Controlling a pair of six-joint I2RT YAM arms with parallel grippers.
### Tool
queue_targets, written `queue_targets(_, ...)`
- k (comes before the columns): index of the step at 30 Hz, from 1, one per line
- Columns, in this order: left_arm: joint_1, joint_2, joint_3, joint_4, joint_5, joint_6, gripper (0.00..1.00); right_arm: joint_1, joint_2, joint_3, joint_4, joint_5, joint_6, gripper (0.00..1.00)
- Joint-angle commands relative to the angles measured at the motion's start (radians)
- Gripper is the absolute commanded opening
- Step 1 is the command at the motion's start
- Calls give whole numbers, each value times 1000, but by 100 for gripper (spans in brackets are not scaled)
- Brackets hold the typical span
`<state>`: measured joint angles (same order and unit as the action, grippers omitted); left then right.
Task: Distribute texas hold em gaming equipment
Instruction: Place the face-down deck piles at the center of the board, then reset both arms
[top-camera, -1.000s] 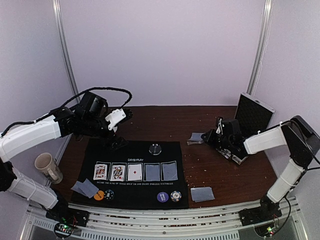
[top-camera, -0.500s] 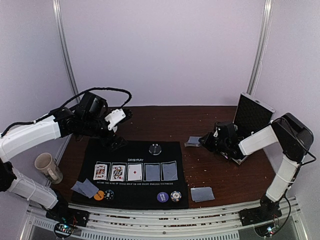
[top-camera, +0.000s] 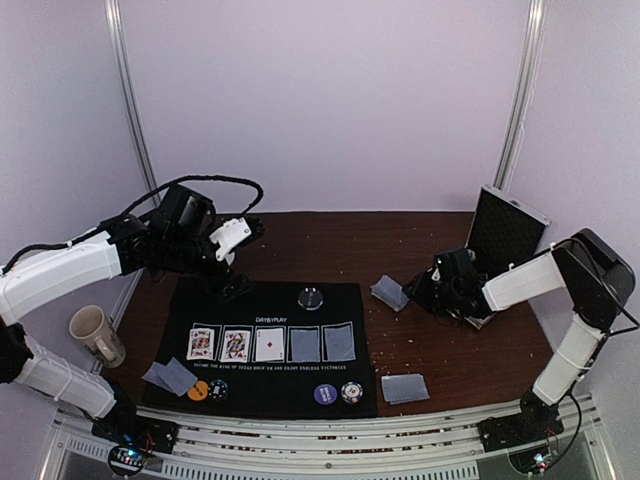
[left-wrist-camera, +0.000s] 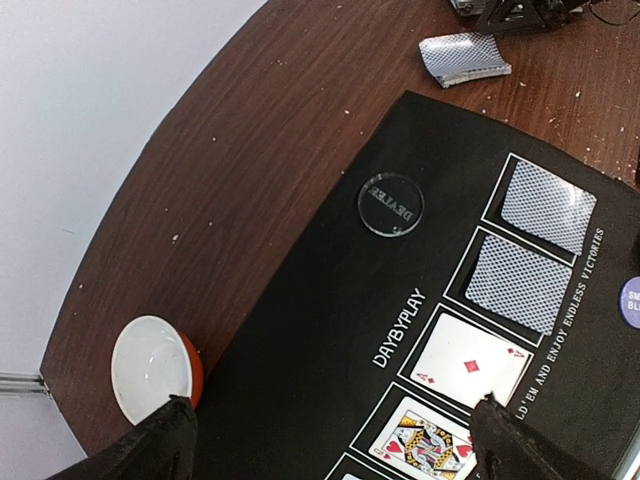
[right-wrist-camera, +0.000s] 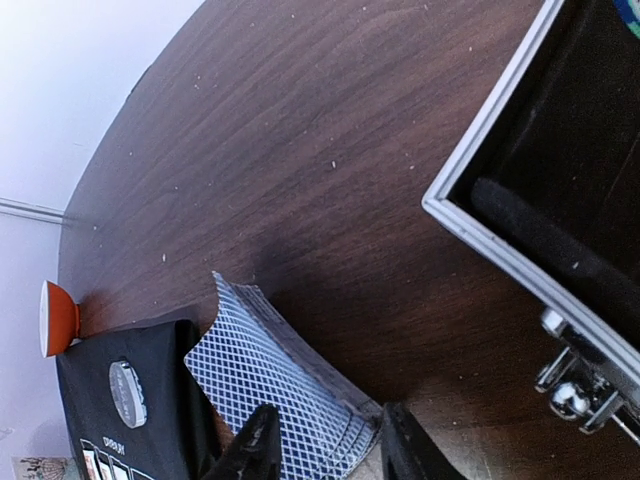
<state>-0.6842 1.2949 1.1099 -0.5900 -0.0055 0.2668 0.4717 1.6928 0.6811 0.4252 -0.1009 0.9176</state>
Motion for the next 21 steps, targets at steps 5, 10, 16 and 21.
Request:
queue_targets(5, 13, -2, -2, 68, -124, -53, 98, 58, -145, 128, -278, 154, -180, 53)
queue_targets(10, 214, -10, 4, 138, -137, -205, 98, 82, -278, 206, -365, 207, -365, 100)
queue_targets(16, 419, -109, -116, 385, -235, -342, 98, 23, -559, 112, -279, 315, -504, 100)
queue_targets(21, 527, -136, -269, 668, -332, -392, 98, -116, -725, -55, -117, 250, -616, 100)
